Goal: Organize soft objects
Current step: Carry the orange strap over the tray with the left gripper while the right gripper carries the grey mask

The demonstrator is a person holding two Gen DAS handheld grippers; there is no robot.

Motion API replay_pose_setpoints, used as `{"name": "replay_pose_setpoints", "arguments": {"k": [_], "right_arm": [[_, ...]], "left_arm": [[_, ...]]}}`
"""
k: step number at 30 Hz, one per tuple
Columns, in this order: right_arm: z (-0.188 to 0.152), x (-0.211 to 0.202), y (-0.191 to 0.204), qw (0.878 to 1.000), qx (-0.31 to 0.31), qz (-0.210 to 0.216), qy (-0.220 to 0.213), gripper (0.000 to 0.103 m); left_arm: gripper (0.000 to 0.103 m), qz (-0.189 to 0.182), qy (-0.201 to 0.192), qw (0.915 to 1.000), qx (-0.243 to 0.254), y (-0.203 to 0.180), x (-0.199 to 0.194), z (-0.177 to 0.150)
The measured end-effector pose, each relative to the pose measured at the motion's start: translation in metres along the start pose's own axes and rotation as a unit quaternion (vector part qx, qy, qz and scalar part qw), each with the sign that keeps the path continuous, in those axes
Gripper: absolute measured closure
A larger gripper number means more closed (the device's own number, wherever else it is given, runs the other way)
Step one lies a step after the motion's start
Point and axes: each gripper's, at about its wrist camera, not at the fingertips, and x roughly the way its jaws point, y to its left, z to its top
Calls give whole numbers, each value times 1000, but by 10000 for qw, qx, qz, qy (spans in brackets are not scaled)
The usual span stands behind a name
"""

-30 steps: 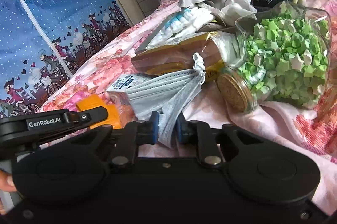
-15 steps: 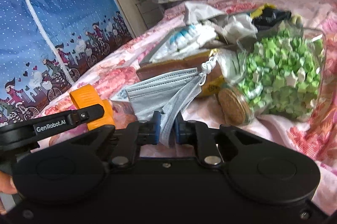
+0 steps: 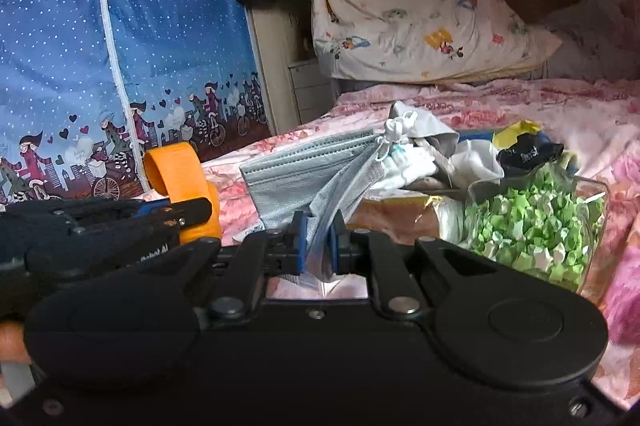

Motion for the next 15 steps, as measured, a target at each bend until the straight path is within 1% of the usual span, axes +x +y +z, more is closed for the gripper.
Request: {"name": "replay_pose_setpoints", "arguments": {"k": [3,7,10,13,15], "right_arm": [[1,1,-2,10000,9,-40,-57,98],[1,0,-2,9998,-75,-84,-151,98],[4,1,-3,9995,-154,-110,-255,98],[10,5,-6,9989,-219,-170,-374,98],[18,10,-11,9983,-205,-215,-509,98]], "left_arm": [[96,64,-113,9998,173,-6,-3,0],[96,126,-213,9997,34,-3,-4,2],[96,180,-399,9990,47,-2,-2,9],[96,108,-522,9986,2,0,7,20],[96,22,-574,9983,1,0,19,28]]}}
